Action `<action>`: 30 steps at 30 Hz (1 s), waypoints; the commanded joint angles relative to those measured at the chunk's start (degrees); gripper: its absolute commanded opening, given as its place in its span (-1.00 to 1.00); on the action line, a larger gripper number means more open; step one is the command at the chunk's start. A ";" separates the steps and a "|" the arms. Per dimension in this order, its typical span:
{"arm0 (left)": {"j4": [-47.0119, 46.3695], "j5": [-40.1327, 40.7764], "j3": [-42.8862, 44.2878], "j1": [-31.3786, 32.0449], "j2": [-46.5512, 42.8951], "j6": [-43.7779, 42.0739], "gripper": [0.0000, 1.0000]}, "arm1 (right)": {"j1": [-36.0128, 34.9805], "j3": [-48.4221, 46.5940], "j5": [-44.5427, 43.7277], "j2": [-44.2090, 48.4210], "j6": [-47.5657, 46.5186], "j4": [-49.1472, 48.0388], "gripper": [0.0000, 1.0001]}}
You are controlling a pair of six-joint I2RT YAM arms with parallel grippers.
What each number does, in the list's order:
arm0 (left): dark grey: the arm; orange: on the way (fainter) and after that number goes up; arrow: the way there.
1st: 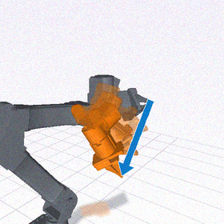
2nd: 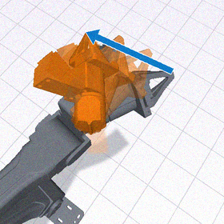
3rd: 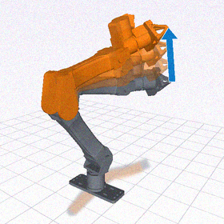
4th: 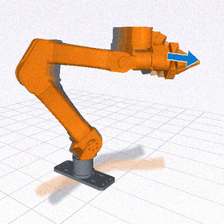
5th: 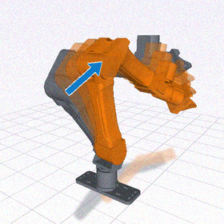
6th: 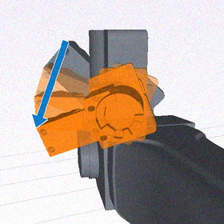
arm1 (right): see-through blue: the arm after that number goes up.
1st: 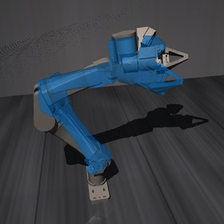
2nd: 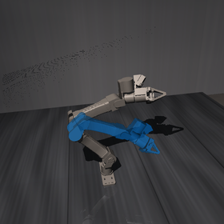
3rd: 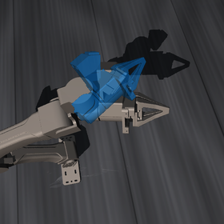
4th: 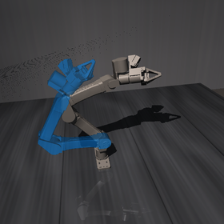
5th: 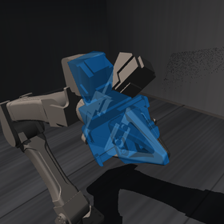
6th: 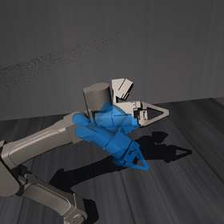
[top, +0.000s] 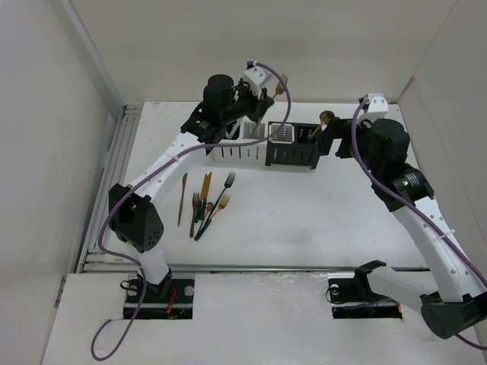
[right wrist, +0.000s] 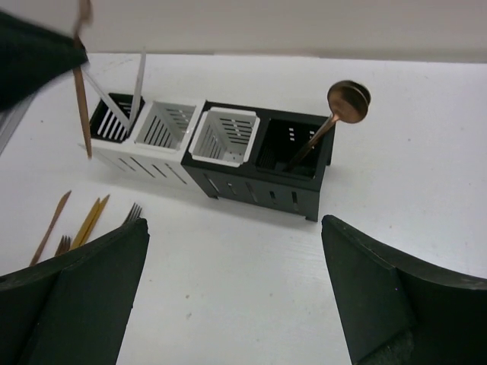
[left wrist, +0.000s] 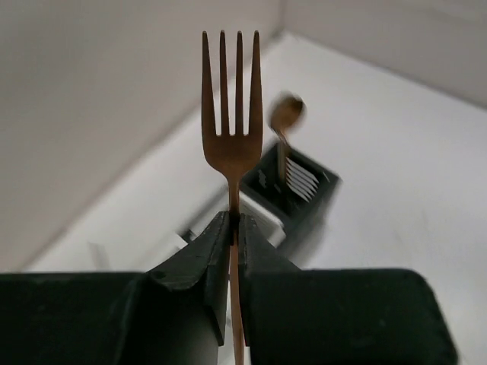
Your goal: Sort the eating utensils into containers
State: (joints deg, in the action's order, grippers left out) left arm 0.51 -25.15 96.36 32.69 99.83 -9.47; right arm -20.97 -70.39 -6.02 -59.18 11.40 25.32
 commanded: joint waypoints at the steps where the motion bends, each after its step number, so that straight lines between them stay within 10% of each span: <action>1: -21.41 9.82 -0.20 -0.78 0.88 2.53 -1.00 | 0.41 0.17 0.22 0.12 0.12 -8.35 1.00; 14: -53.22 14.15 -6.62 -4.74 14.06 10.09 -1.00 | 0.93 -19.33 0.75 -17.97 -1.12 -0.98 1.00; 25: -55.10 10.04 -17.69 -5.97 12.50 15.01 -1.00 | 1.46 -23.30 0.22 -19.31 -1.73 2.36 1.00; 30: -51.67 5.56 -18.67 -6.50 10.39 16.94 0.11 | 1.46 -22.77 0.83 -18.78 -1.73 2.36 1.00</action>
State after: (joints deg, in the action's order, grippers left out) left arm -48.73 -15.73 77.30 26.52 117.27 4.86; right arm -19.84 -91.22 -5.56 -79.83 10.26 28.05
